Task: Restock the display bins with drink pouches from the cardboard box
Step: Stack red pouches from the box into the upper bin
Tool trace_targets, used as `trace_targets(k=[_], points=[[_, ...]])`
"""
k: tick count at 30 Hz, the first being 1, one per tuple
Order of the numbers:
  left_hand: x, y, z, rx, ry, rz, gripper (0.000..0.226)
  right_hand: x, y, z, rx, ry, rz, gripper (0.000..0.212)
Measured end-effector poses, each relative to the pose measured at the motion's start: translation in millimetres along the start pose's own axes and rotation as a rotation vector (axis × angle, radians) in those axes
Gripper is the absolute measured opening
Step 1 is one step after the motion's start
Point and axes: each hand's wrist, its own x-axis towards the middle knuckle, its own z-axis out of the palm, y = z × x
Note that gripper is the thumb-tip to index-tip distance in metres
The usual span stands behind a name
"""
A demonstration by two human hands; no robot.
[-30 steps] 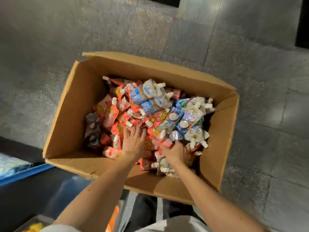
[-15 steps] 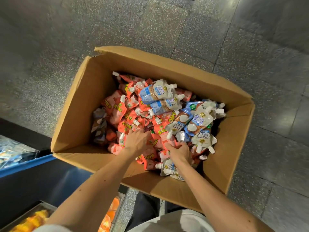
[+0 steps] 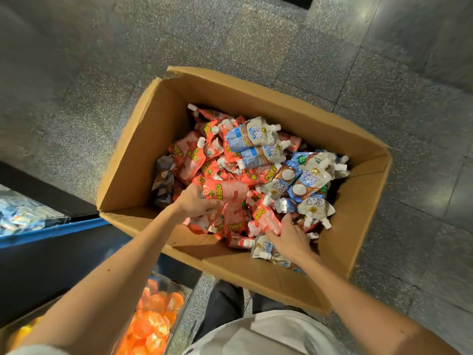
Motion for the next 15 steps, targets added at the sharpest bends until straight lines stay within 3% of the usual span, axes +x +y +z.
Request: trace_targets(k=[6,11,15], points=[[-27,-1,8,-0.182,-0.032,0.011,0.028,-8,16,14,-0.288,0.114,-0.246,0.051],[-39,-6,13,-0.254,0.003,0.022,0.035,-9,22,9,-0.256,0.077,-0.266,0.046],[-52,-7,17,-0.274,0.015,0.049,0.023,-16,8,-3,-0.174,0.091,-0.314,0.050]])
